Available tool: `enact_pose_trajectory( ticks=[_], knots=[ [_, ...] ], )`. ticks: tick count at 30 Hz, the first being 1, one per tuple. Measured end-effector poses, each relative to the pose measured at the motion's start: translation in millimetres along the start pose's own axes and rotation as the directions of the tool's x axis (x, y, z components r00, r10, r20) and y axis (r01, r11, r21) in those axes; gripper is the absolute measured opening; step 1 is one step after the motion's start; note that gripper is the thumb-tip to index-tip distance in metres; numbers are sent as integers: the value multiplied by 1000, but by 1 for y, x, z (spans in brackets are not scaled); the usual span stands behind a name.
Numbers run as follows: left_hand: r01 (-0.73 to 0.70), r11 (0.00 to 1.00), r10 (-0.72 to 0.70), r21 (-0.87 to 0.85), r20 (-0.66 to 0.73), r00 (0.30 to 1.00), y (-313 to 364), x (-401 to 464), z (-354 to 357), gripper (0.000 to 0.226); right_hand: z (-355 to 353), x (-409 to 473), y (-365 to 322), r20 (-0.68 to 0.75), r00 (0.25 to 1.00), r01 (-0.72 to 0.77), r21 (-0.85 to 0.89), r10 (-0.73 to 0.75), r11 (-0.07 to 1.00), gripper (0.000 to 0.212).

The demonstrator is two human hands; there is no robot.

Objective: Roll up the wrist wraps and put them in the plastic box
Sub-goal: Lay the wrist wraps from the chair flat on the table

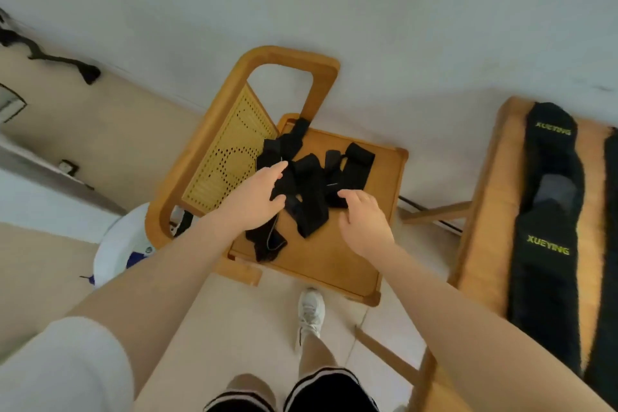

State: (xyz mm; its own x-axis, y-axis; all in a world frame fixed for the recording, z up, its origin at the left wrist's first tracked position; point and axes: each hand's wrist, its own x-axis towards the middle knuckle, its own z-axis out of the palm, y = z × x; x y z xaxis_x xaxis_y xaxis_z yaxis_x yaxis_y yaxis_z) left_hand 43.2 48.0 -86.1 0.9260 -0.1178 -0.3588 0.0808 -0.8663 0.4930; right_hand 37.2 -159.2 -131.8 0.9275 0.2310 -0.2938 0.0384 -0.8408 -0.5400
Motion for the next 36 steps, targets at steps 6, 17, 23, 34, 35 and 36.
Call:
enact_pose_trajectory(
  ticks=[6,17,23,34,35,36],
  knots=[
    [-24,1000,24,15,53,998,-47,96,4,59,40,68,12,75,976,-204,10,203,979,39],
    [-165,975,138,152,174,975,-148,199,91,54,172,162,46,33,822,-569,36,568,821,63],
    [-325,849,103,417,473,875,-178,213,111,56,170,167,20,4,858,-445,505,514,739,26],
    [63,971,64,-231,502,863,-122,198,32,43,-3,115,-56,-50,960,-48,940,275,338,20],
    [143,907,74,-396,484,872,-104,193,15,40,-14,111,-64,-48,966,-45,937,255,346,25],
    [251,796,72,-550,498,864,-86,186,-3,37,-26,107,-72,-48,969,-40,938,244,345,28]
  ],
)
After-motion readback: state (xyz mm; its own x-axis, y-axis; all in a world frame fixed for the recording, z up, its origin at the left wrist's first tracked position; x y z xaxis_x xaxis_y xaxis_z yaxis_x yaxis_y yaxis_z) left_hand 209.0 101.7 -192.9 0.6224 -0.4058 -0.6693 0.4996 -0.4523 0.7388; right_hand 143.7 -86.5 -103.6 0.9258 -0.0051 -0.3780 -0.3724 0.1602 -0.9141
